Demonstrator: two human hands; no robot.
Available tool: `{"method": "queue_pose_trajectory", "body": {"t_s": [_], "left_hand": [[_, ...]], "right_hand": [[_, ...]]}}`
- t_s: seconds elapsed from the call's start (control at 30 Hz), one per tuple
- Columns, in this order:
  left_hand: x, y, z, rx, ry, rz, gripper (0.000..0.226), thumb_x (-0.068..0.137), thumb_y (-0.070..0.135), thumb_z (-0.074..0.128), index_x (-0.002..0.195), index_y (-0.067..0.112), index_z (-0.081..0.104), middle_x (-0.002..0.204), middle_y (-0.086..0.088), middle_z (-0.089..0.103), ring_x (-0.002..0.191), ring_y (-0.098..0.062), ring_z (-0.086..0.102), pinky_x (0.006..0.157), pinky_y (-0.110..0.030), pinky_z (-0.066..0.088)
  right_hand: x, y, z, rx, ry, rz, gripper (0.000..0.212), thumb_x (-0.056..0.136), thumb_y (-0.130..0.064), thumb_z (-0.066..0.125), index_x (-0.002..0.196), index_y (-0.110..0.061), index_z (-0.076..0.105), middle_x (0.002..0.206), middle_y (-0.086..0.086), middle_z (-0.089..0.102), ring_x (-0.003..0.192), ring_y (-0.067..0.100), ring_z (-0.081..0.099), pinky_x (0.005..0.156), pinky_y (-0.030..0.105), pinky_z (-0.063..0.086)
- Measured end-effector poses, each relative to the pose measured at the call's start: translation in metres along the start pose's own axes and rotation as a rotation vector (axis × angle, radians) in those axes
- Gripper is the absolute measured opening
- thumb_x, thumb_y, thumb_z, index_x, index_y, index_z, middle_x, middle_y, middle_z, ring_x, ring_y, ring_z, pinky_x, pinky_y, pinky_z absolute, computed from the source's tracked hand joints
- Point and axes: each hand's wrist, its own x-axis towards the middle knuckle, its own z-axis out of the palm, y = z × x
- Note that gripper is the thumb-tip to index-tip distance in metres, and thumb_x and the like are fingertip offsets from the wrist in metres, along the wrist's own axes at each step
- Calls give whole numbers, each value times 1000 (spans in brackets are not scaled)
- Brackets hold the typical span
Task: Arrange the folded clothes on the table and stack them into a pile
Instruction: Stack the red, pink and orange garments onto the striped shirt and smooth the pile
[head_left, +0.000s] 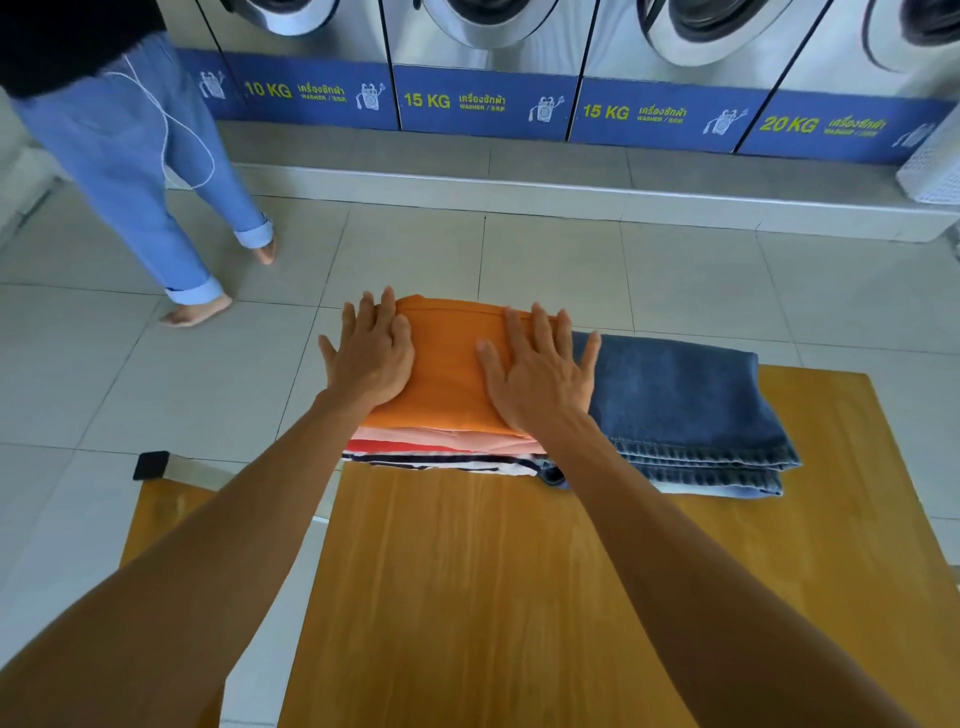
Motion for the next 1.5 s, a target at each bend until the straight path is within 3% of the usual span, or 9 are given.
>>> {"method": "queue_pose_trajectory", "body": {"t_s": [0.07, 0.13, 0.23, 0.33, 0.5, 0.9, 1.33, 1.5], "left_hand": [[-6, 6, -4, 53, 101, 55, 60, 102, 49, 9, 156, 25, 8, 165, -2, 3, 152, -24, -4, 118, -58, -4], [-14, 15, -6, 91, 250, 223, 58, 103, 46, 12, 155, 21, 17, 164, -3, 9, 152, -23, 0, 120, -52, -4], [-22, 18, 0, 112, 186, 428, 53, 104, 41, 16, 153, 22, 24, 163, -1, 18, 152, -19, 8, 122, -46, 2], [-20, 5, 9, 202, 101, 372, 54, 103, 45, 17, 155, 31, 13, 165, 0, 4, 152, -20, 0, 121, -51, 1], [-19, 1, 19, 256, 126, 349, 61, 97, 55, 9, 155, 36, 5, 165, 1, -3, 152, -24, -4, 119, -56, 3], [-19, -3, 26, 254, 127, 336, 65, 94, 62, 6, 154, 37, 7, 165, 1, 4, 152, -26, 4, 117, -61, 11], [-20, -2, 24, 315, 92, 338, 62, 95, 58, 7, 153, 38, 1, 165, -1, 1, 152, -27, 1, 116, -62, 9], [-4, 9, 10, 245, 83, 285, 58, 95, 59, 4, 149, 44, 17, 161, -2, 22, 150, -27, 14, 117, -62, 5]], "right_hand": [[2, -7, -5, 13, 32, 17, 76, 97, -67, 1, 161, -28, 12, 169, 3, 6, 155, 29, -6, 119, 62, -9], [4, -20, -8, 61, 126, -41, 71, 100, -61, 6, 161, -26, 15, 169, 3, 8, 155, 28, -2, 121, 59, -6], [4, -31, -4, 100, 119, -196, 61, 105, -53, 12, 161, -29, 12, 169, 1, 7, 156, 26, 0, 124, 53, 2], [2, -28, 7, 72, 34, -181, 63, 104, -56, 10, 161, -30, 8, 169, 1, 6, 156, 27, 1, 124, 50, -2], [1, -30, 14, 33, 39, -121, 67, 101, -61, 9, 161, -31, 4, 169, 3, 6, 155, 29, 0, 123, 52, -4], [-3, -26, 25, 37, 81, -111, 69, 98, -64, 6, 160, -35, 9, 168, 1, 14, 155, 28, 7, 122, 57, 1], [-10, -25, 30, 59, 81, -79, 77, 94, -72, 3, 161, -32, 7, 168, 2, 13, 155, 26, 5, 122, 56, -1], [-10, -27, 28, 25, 81, -71, 76, 94, -72, 1, 160, -35, 5, 169, 1, 11, 156, 27, 3, 120, 59, -1]]}}
